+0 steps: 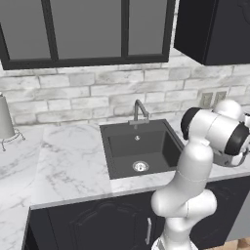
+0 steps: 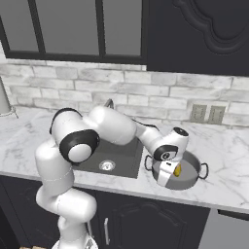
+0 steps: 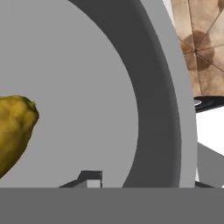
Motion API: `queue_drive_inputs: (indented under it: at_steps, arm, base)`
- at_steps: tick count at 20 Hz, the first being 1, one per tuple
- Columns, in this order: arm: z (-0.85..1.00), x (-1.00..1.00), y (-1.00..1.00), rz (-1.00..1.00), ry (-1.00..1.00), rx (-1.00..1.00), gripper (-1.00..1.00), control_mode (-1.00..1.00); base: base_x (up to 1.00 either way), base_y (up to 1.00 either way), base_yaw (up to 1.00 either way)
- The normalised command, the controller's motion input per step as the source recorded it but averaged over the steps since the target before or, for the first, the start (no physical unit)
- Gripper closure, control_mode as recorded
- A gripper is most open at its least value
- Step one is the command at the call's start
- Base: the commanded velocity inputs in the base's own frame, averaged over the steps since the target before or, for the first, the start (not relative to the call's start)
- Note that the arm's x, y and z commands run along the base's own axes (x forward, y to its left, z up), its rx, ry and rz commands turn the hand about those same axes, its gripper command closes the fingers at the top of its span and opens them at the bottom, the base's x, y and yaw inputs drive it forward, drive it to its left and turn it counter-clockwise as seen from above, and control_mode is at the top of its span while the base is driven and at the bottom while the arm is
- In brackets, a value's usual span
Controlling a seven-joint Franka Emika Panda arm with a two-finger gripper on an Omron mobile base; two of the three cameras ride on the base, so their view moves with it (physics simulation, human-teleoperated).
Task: Dump the lemon from the pot into the sink. Then turn on the water and wash the lemon. Then turn off the water and put the lemon back in the pot.
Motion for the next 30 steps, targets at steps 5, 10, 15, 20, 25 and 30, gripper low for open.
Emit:
queue_drive_inputs:
  at_steps: [5, 10, 15, 20, 25, 30]
  arm:
    - [-0.39, 0.08, 0.00, -0.04, 0.08, -0.01, 1.00, -1.00]
    - [-0.19, 0.00, 0.00, -0.01, 0.06, -0.01, 1.00, -1.00]
    - [0.05, -0.22, 0.00, 0.00, -0.01, 0.00, 1.00, -1.00]
    - [0.19, -0.26, 0.00, 0.00, -0.07, -0.01, 1.00, -1.00]
    - [0.20, -0.06, 0.00, 0.00, -0.01, -0.01, 1.00, -1.00]
    - [0.26, 0.00, 0.00, 0.00, 0.00, 0.00, 1.00, -1.00]
  base:
    - [0.00, 0.00, 0.00]
    - [0.00, 0.00, 0.00]
    - [0.00, 0.00, 0.00]
    - [0.00, 0.00, 0.00]
    - [0.00, 0.00, 0.00]
    - [0.00, 0.00, 0.00]
